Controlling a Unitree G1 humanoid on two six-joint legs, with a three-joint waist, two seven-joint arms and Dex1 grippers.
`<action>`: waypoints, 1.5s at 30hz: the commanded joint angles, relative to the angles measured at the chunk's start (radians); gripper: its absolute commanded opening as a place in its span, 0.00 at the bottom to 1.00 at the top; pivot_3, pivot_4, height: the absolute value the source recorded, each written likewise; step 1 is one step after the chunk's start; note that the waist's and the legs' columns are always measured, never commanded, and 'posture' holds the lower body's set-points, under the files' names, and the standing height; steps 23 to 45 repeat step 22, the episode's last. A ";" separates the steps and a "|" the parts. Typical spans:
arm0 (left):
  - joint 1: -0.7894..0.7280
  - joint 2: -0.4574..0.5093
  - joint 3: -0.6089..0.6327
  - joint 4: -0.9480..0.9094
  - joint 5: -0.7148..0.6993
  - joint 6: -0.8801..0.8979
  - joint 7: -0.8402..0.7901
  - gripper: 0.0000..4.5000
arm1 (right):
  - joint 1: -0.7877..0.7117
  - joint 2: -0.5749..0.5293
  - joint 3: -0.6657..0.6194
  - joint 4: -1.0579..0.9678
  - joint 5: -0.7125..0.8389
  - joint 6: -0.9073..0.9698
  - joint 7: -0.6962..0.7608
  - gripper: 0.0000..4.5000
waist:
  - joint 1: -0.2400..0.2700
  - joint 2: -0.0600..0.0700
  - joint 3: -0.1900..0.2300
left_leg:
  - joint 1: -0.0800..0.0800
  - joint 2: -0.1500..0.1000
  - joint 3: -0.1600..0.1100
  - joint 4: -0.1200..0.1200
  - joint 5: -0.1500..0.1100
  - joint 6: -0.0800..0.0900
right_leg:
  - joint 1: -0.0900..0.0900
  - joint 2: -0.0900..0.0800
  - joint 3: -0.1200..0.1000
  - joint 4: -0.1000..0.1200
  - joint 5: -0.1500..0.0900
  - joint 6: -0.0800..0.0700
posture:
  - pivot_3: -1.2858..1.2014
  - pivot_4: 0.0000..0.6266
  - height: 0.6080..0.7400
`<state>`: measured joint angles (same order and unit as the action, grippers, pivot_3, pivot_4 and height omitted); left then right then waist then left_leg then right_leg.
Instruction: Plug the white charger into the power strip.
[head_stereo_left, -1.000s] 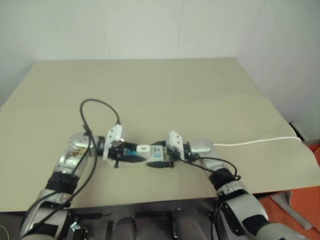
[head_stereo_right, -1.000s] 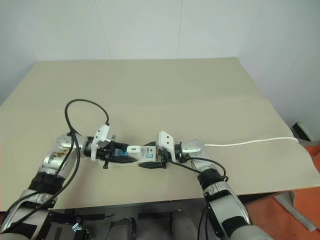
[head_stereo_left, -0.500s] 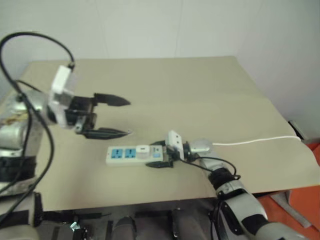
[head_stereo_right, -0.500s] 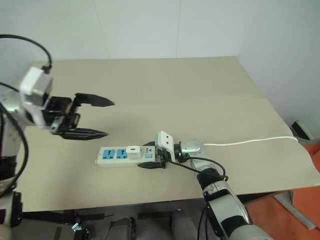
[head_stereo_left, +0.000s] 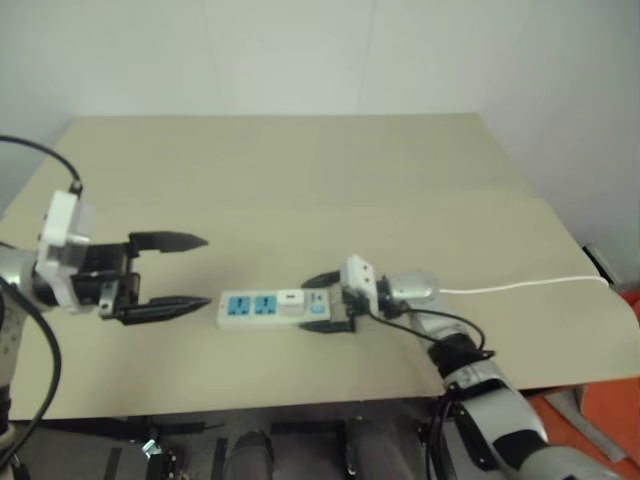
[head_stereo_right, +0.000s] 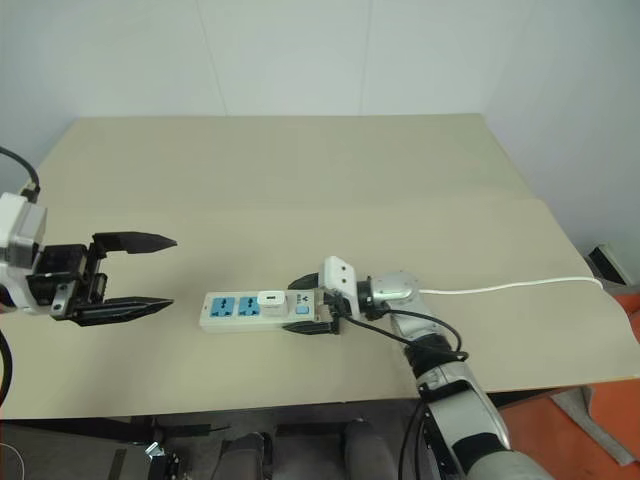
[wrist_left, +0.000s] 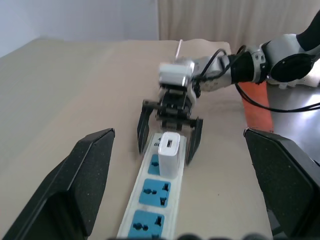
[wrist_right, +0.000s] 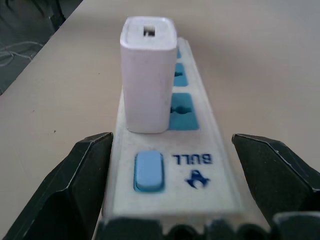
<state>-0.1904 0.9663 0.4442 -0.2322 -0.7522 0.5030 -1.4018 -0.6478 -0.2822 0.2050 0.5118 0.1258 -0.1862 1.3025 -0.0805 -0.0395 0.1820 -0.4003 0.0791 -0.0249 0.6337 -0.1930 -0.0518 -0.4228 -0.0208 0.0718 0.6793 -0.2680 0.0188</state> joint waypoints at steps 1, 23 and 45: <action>0.042 -0.011 0.056 -0.055 -0.037 0.000 0.031 1.00 | 0.037 -0.072 -0.055 -0.130 0.056 0.049 -0.005 0.99 | 0.010 0.000 0.000 | 0.000 0.000 0.000 0.000 0.000 0.000 | 0.000 0.000 0.000 0.000 0.000 0.000 | 0.52 0.24 1.00; 0.264 -0.051 0.138 -0.153 -0.070 -0.006 0.138 1.00 | 0.109 -0.342 -0.171 -0.303 0.199 0.203 0.020 0.99 | 0.014 0.000 0.001 | 0.001 0.000 0.002 0.000 0.000 0.000 | 0.000 -0.001 0.001 -0.001 -0.001 -0.001 | 0.52 0.24 1.00; 0.264 -0.051 0.138 -0.153 -0.070 -0.006 0.138 1.00 | 0.109 -0.342 -0.171 -0.303 0.199 0.203 0.020 0.99 | 0.014 0.000 0.001 | 0.001 0.000 0.002 0.000 0.000 0.000 | 0.000 -0.001 0.001 -0.001 -0.001 -0.001 | 0.52 0.24 1.00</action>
